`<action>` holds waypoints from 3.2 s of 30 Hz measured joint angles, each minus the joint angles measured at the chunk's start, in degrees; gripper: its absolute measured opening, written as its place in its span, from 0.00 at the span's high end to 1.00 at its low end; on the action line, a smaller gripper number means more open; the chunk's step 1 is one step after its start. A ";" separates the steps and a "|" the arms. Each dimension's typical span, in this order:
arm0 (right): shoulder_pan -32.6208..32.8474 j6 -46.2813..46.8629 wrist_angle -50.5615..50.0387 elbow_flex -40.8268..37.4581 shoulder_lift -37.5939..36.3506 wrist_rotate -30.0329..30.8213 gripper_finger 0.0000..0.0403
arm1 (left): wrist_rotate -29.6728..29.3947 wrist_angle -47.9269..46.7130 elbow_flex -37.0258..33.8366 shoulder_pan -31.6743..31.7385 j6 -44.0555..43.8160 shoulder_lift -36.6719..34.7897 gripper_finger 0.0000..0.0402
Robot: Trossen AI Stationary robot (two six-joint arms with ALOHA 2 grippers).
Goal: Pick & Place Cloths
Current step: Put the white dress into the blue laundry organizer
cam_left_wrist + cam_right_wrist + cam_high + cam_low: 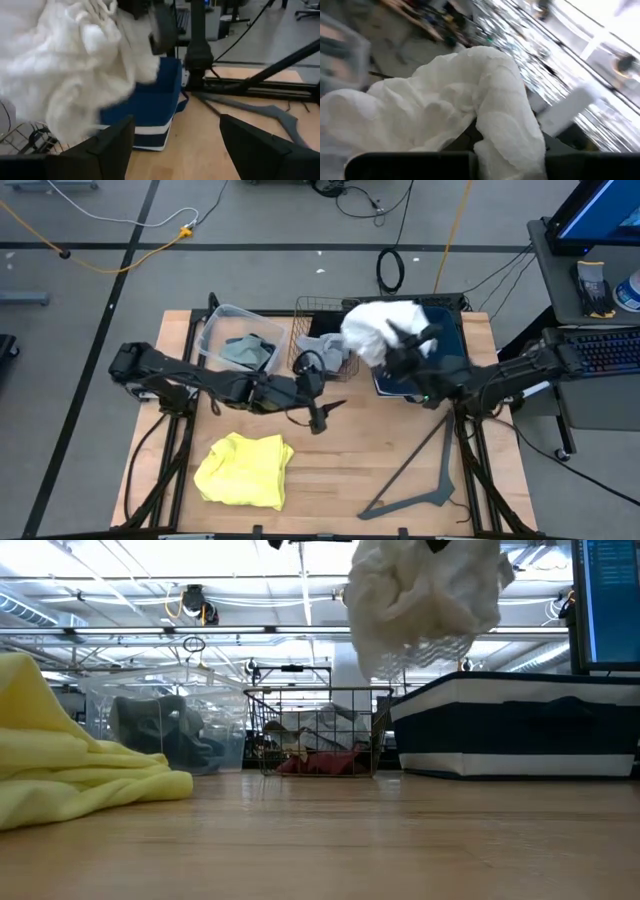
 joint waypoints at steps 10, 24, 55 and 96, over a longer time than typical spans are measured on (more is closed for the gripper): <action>-3.70 -17.61 13.24 0.09 -6.49 6.34 0.89 | -1.59 -12.25 -0.07 -5.62 -5.06 -3.18 0.26; -13.77 -13.78 8.23 0.11 -7.95 9.21 0.89 | -2.26 -24.94 -0.07 -9.34 -14.43 -3.35 0.26; -17.97 45.81 -50.15 0.11 -7.79 1.13 0.89 | -1.27 -24.65 -0.13 -10.23 -18.41 -3.33 0.26; -38.58 66.83 -50.98 -20.70 -7.84 -32.00 0.64 | -1.67 -24.15 -0.16 -11.19 -18.38 -3.29 0.26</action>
